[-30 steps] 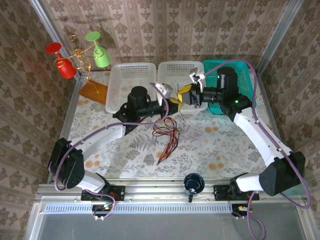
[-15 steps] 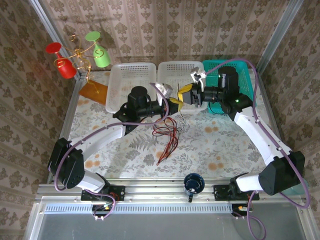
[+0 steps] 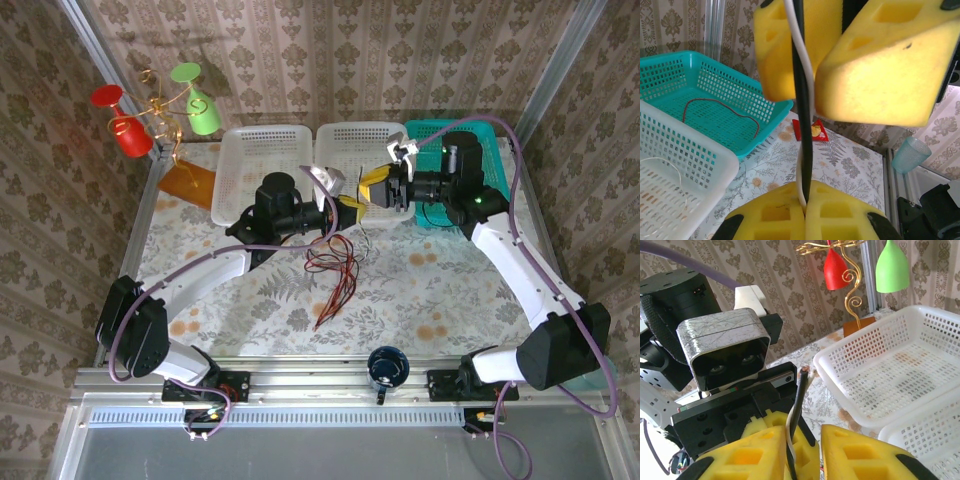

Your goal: Untangle the cables

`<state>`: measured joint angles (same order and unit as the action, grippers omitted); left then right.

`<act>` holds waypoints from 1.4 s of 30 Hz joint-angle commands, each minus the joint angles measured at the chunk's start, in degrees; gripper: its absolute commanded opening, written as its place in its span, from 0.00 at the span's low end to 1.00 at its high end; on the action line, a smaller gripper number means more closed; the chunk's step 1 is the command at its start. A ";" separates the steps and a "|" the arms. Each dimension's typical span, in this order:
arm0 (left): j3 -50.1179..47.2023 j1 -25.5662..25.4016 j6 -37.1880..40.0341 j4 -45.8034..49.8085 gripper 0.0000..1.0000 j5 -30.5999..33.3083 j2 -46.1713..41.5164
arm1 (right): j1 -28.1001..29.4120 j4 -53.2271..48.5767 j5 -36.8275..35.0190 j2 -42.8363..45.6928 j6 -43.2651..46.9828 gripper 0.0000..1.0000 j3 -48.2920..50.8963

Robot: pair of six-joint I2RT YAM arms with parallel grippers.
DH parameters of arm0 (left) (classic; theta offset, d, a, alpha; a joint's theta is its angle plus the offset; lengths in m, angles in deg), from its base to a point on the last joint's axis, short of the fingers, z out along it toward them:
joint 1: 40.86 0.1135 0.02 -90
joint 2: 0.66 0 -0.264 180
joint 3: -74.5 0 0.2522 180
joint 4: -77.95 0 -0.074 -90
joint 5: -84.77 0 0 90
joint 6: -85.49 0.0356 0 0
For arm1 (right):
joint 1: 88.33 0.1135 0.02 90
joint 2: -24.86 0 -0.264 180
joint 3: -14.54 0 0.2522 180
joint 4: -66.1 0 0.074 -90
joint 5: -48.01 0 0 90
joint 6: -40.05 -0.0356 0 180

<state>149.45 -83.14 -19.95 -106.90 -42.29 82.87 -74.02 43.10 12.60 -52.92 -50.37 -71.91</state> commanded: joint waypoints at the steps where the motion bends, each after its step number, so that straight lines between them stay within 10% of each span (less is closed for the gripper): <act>1: 1.39 0.25 -0.99 0.54 0.00 -1.57 -1.26 | 0.21 -0.74 2.43 -1.01 -0.15 0.24 -1.57; 8: 1.49 0.26 -1.08 0.78 0.00 -1.44 -1.26 | 0.47 -1.32 2.33 -1.59 0.11 0.00 -2.01; 31: -0.07 2.09 -3.93 -2.14 0.00 -2.46 -3.06 | -1.52 -0.98 -1.60 0.93 -0.60 0.00 3.84; 36: -0.13 2.19 -3.94 -1.87 0.00 -2.67 -3.06 | -1.30 4.36 3.94 1.43 -5.13 0.23 3.67; 42: -0.17 2.06 -4.24 -1.95 0.00 -2.67 -2.78 | 0.17 0.98 5.80 0.08 -4.34 0.29 -0.38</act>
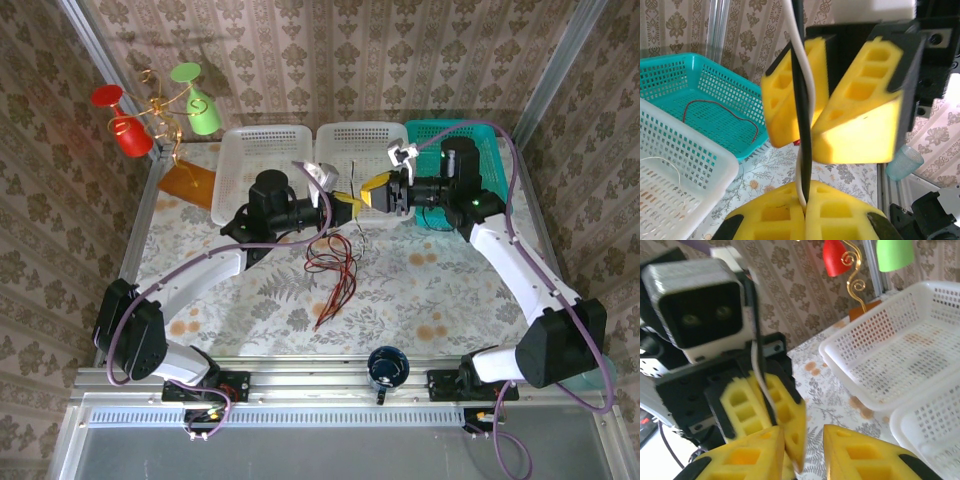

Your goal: Untangle the cables

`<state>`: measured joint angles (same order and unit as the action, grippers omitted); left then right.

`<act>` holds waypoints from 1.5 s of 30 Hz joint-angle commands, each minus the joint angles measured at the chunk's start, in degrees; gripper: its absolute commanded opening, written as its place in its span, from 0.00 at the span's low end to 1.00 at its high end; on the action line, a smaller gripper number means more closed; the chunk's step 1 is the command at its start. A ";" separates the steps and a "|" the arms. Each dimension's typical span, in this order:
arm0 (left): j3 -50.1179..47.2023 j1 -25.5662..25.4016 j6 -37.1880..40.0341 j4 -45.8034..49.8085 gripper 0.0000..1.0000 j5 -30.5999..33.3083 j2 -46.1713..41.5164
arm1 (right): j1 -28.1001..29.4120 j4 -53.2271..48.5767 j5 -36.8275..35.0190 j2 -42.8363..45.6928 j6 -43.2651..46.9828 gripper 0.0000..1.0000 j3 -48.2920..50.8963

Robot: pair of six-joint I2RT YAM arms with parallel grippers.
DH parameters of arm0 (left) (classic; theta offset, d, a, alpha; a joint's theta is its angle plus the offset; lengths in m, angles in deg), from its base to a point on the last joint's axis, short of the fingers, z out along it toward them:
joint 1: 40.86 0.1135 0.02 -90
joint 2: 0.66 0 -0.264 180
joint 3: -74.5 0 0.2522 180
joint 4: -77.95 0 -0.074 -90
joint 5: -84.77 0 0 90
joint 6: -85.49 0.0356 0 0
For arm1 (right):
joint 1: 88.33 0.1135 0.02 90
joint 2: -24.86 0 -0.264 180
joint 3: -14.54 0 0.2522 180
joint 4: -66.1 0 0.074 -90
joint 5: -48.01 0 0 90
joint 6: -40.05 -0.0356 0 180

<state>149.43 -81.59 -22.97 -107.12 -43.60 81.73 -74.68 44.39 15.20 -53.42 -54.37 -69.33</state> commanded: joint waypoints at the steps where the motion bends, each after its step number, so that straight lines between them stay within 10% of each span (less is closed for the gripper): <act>1: -0.15 0.55 -1.19 -1.74 0.00 -1.36 -1.62 | 1.12 -1.01 3.20 0.44 0.24 0.29 -3.50; 35: -0.78 0.46 -0.13 0.32 0.00 -1.17 -2.12 | 1.77 1.91 3.02 -4.18 -0.71 0.20 -6.83; 45: -0.52 0.41 0.29 1.05 0.00 -1.16 -2.23 | 1.74 0.04 3.81 -4.94 0.48 0.01 -7.17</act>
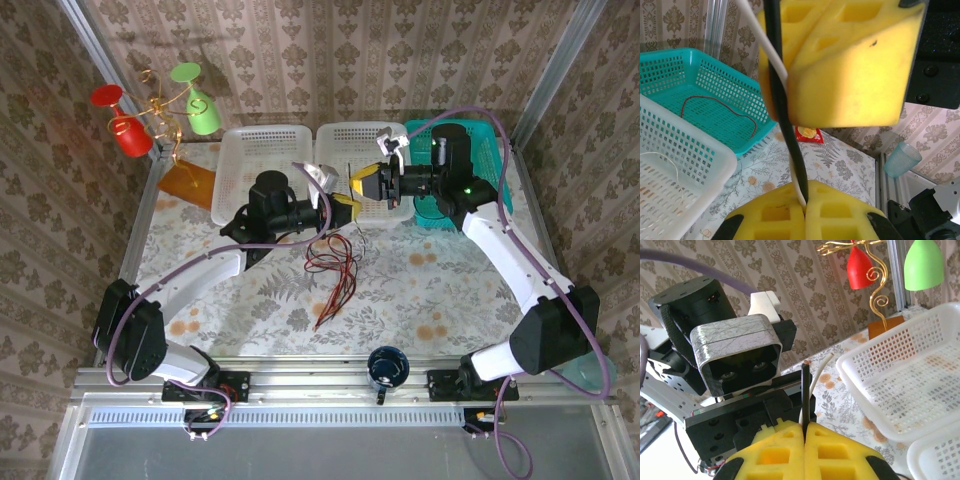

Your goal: Untangle the cables

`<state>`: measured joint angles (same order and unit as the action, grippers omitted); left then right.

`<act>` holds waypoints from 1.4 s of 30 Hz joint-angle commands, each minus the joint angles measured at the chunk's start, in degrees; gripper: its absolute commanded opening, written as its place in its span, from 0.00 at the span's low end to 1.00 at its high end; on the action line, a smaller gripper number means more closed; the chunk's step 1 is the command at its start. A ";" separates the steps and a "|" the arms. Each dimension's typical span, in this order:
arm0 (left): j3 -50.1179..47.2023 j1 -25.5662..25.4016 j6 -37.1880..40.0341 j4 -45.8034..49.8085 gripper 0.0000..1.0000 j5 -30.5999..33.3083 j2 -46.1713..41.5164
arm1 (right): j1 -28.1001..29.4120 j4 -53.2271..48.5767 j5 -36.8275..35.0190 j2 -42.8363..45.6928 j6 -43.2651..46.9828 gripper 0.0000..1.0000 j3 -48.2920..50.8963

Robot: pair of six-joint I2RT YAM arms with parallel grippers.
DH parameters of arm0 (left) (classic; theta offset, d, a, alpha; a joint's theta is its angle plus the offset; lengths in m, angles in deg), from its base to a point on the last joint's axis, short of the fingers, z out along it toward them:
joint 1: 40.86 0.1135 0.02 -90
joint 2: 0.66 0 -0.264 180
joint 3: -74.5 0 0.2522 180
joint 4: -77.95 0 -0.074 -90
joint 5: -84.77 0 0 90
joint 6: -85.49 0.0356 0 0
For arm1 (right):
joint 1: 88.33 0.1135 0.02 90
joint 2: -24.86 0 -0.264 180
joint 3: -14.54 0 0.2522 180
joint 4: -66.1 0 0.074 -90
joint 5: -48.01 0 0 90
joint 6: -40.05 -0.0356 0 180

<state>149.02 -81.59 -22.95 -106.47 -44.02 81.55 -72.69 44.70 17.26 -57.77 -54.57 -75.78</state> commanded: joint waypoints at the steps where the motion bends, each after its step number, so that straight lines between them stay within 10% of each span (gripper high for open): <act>1: -0.02 0.47 0.24 0.42 0.00 -0.73 -2.06 | -0.26 -0.36 1.66 -0.60 0.80 0.00 -0.70; 24: -5.10 4.25 -10.04 -15.53 0.00 0.11 -3.84 | -1.41 5.22 -6.30 1.96 -2.60 0.00 6.83; 33: -5.80 4.21 -9.92 -16.16 0.37 0.15 -3.82 | 0.10 19.88 -6.57 2.26 -13.85 0.00 9.34; 42: -4.77 4.18 -11.23 -18.07 0.43 1.52 -2.99 | 0.32 17.67 -6.86 1.68 -12.15 0.00 9.15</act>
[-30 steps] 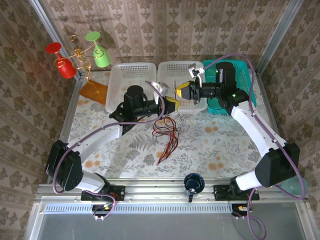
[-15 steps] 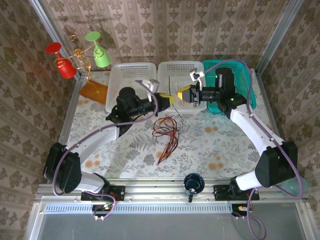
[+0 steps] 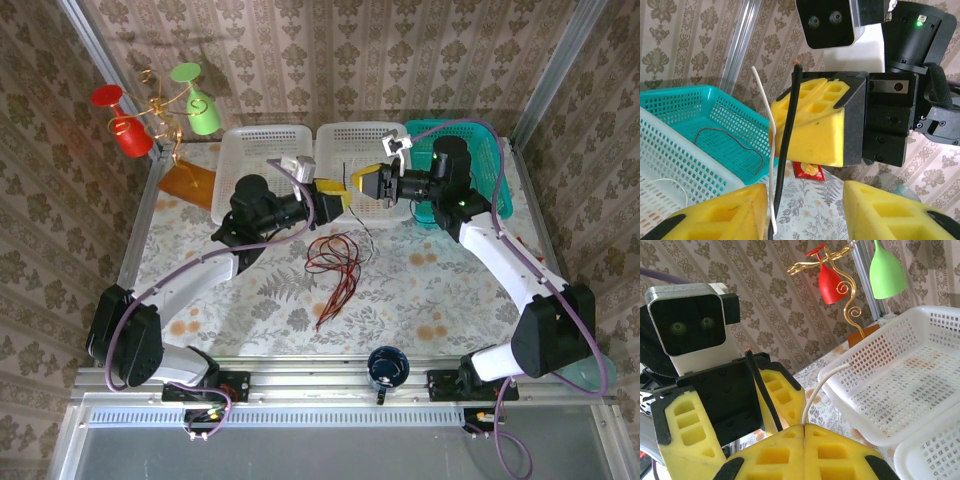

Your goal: Untangle the cables

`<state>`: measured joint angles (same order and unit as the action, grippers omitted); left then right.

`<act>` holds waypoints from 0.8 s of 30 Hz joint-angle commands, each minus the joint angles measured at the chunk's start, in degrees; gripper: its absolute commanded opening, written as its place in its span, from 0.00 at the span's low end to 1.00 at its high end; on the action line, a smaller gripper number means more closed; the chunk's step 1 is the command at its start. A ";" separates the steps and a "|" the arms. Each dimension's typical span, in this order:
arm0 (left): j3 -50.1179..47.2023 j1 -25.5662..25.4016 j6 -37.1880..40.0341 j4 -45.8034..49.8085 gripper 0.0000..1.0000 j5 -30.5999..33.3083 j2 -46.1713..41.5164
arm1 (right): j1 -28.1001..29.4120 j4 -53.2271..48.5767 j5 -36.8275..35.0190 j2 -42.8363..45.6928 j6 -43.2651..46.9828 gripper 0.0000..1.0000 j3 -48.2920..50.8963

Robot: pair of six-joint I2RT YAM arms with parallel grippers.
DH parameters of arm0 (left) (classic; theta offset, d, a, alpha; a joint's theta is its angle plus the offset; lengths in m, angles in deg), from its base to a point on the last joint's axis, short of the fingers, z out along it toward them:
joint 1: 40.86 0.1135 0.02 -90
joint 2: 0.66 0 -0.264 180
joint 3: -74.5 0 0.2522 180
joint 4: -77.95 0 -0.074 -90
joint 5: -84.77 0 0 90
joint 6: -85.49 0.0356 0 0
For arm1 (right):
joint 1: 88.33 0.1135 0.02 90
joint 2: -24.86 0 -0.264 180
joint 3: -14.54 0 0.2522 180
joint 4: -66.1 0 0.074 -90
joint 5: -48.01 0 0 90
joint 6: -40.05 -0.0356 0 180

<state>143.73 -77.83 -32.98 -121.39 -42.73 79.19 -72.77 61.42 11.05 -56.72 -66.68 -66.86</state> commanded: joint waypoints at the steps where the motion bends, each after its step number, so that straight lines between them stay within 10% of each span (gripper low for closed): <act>1: 0.52 0.41 -1.61 -4.00 0.42 0.23 -0.35 | 0.49 0.15 -0.65 0.63 0.47 0.00 0.17; 14: 4.12 1.30 -4.54 -8.23 0.33 2.34 3.93 | 0.71 -4.07 -0.30 1.42 3.53 0.00 -0.30; 24: 5.58 1.29 -5.18 -8.23 0.00 1.46 4.45 | 0.84 -6.18 -1.62 1.42 5.05 0.00 -0.31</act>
<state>146.90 -77.02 -37.90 -127.78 -40.19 83.96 -72.29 56.33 10.28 -56.72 -62.94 -66.86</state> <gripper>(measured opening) 0.054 0.066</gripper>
